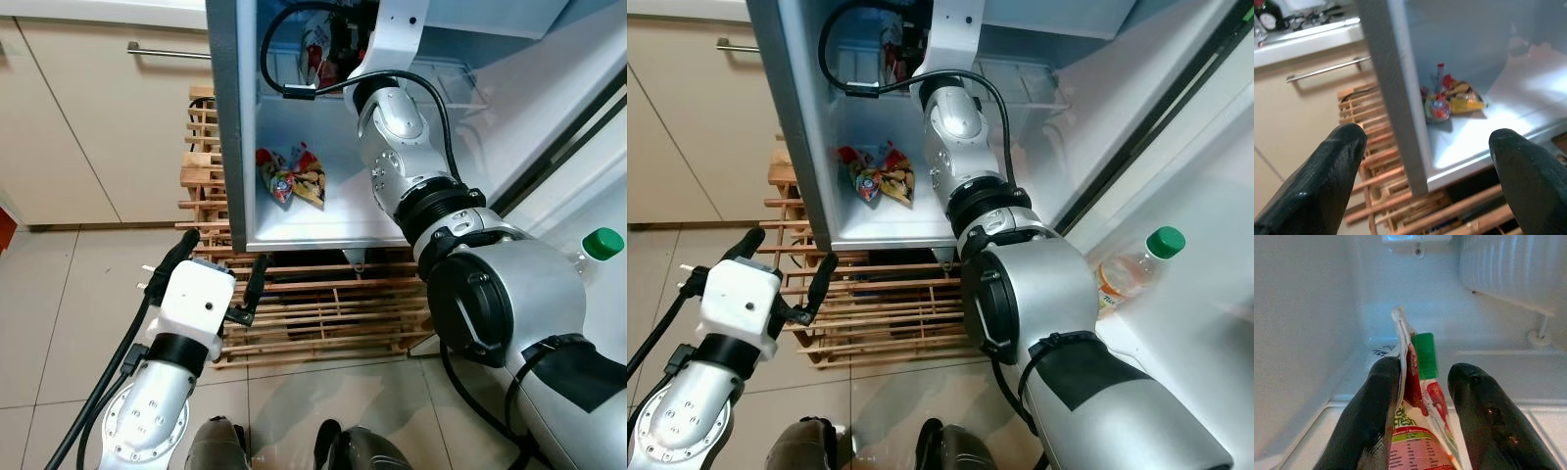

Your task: Restocking fridge

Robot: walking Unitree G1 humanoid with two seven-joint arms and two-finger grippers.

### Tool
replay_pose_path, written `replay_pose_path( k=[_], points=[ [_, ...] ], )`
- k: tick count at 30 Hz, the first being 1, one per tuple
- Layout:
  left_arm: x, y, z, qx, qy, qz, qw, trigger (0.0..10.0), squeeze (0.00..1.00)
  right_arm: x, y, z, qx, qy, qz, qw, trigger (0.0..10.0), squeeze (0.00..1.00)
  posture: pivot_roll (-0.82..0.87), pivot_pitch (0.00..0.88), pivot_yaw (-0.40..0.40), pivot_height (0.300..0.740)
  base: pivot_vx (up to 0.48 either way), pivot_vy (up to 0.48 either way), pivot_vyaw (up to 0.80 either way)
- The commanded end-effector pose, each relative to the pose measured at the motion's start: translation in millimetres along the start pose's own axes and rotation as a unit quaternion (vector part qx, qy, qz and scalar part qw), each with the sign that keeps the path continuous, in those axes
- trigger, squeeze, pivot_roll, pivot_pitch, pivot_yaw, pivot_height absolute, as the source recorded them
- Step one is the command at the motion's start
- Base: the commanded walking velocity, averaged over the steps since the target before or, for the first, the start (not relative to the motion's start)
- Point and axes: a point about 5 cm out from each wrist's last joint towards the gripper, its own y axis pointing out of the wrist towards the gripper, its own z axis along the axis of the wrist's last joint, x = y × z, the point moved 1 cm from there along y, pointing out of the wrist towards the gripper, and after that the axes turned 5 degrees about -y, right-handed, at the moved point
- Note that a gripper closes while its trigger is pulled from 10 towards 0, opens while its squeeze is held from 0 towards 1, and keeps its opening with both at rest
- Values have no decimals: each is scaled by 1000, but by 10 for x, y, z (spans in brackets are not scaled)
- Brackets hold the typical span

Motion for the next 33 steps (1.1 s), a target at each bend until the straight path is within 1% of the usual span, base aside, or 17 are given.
replay_pose_path(
  k=[1,3,8,10,12,13,14,15,17,19,20,21,24,26,30,32,33],
  points=[
    [34,4,-27,-2,-1,-9,1000,10000,0,28,16,64,14,-6,-2,1000,10000,1000,341,128,-138,740,0,0,0],
    [37,96,-42,3,1,-14,1000,10000,0,58,12,47,10,-6,-4,1000,10000,1000,318,104,-126,740,0,0,0],
    [55,191,-41,12,5,-23,1000,10000,0,68,-7,15,13,-2,4,1000,10000,1000,294,82,-118,740,0,0,0],
    [63,270,-66,13,5,-24,1000,10000,0,64,-42,-73,5,12,15,1000,10000,1000,275,64,-117,740,0,0,0],
    [69,292,-71,14,4,-25,1000,10000,0,64,-61,-117,1,20,19,1000,10000,1000,267,53,-120,740,0,0,0],
    [77,317,-81,14,-1,-24,1000,10000,0,48,-104,-203,-5,28,31,999,10000,1000,256,39,-119,740,0,0,0],
    [77,317,-81,14,-1,-24,1000,10000,0,48,-104,-203,-5,28,31,999,10000,1000,256,39,-119,740,0,0,0],
    [68,356,-79,15,-21,-18,1000,10000,0,28,-148,-276,-5,31,42,999,10000,1000,237,18,-116,740,0,0,0],
    [59,380,-75,17,-33,-14,999,10000,0,21,-166,-303,-5,32,45,998,10000,1000,231,14,-114,740,0,0,0],
    [68,447,47,53,-41,-16,998,10000,0,0,-224,-350,9,20,54,998,10000,1000,204,0,-117,740,0,0,0],
    [68,447,47,53,-41,-16,998,10000,0,0,-224,-350,9,20,54,998,10000,1000,204,0,-117,740,0,0,0],
    [91,492,124,78,-43,-22,996,10000,0,23,-251,-379,11,18,57,998,10000,1000,189,0,-115,740,0,0,0],
    [103,506,202,103,-46,-27,993,10000,0,60,-277,-400,15,12,56,998,10000,1000,175,0,-113,740,0,0,0],
    [105,522,276,124,-45,-30,991,10000,0,148,-296,-405,19,5,53,998,10000,1000,169,0,-117,740,0,0,0],
    [96,565,283,127,-41,-36,990,10000,0,318,-354,-421,24,-12,55,998,10000,1000,163,0,-125,740,0,0,0],
    [87,563,261,123,-40,-34,991,10000,0,356,-385,-416,33,-25,57,998,10000,1000,160,0,-129,740,0,0,0],
    [30,543,179,105,-65,-23,992,10000,0,419,-474,-445,38,-42,59,997,10000,0,152,0,-131,740,0,0,0]
  ],
)
